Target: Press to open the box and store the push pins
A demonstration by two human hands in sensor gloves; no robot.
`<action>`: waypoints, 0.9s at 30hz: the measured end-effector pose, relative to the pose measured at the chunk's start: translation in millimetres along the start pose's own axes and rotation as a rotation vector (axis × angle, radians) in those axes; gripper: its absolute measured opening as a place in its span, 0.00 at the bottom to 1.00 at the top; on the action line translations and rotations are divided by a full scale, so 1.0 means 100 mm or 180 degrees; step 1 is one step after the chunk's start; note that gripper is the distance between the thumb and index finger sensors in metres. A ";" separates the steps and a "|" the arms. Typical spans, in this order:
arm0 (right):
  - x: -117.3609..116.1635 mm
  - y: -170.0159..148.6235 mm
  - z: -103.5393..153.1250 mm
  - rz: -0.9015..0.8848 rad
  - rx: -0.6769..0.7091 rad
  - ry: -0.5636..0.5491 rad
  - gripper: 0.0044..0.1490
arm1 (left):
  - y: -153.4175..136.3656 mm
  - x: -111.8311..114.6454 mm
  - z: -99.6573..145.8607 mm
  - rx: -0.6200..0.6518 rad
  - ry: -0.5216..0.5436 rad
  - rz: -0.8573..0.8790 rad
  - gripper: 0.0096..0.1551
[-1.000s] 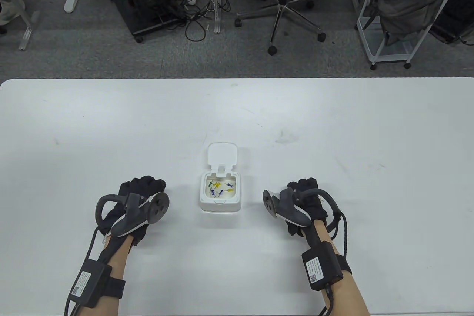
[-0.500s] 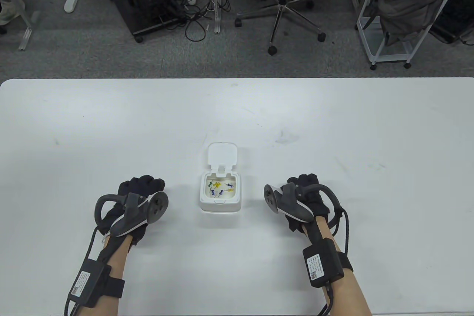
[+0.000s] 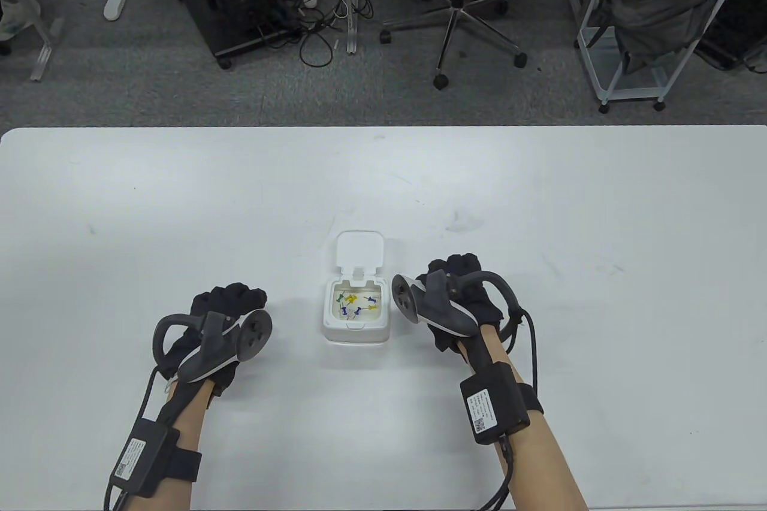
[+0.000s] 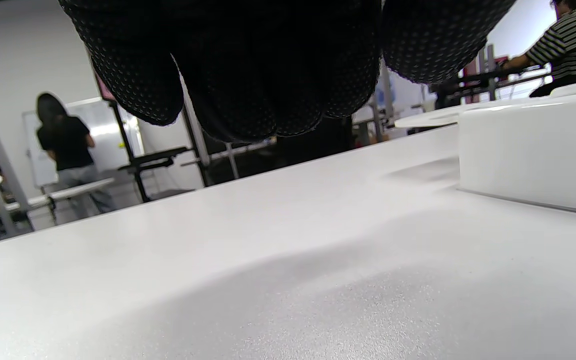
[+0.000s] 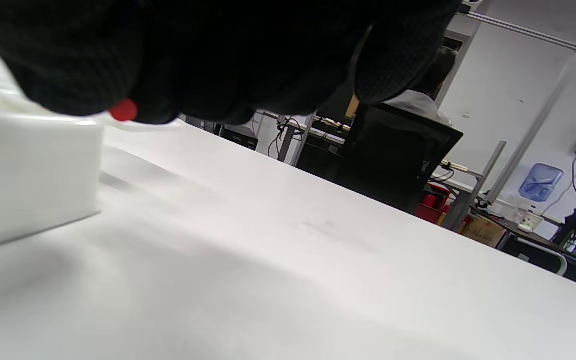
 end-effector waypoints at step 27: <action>0.04 0.63 -0.25 -0.0116 0.0329 0.0019 0.28 | 0.00 -0.02 0.01 0.0007 0.0052 -0.0013 0.28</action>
Point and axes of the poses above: the tracker on the back of each hand, its own y axis roughly to the thumb side, its own z axis roughly from the fingertips to the wrist, x = y × z, the point moved 1 cm from there along -z, roughly from the wrist to the fingertips, and after that the axes turned 14 degrees about -z, right-handed, at the moved point
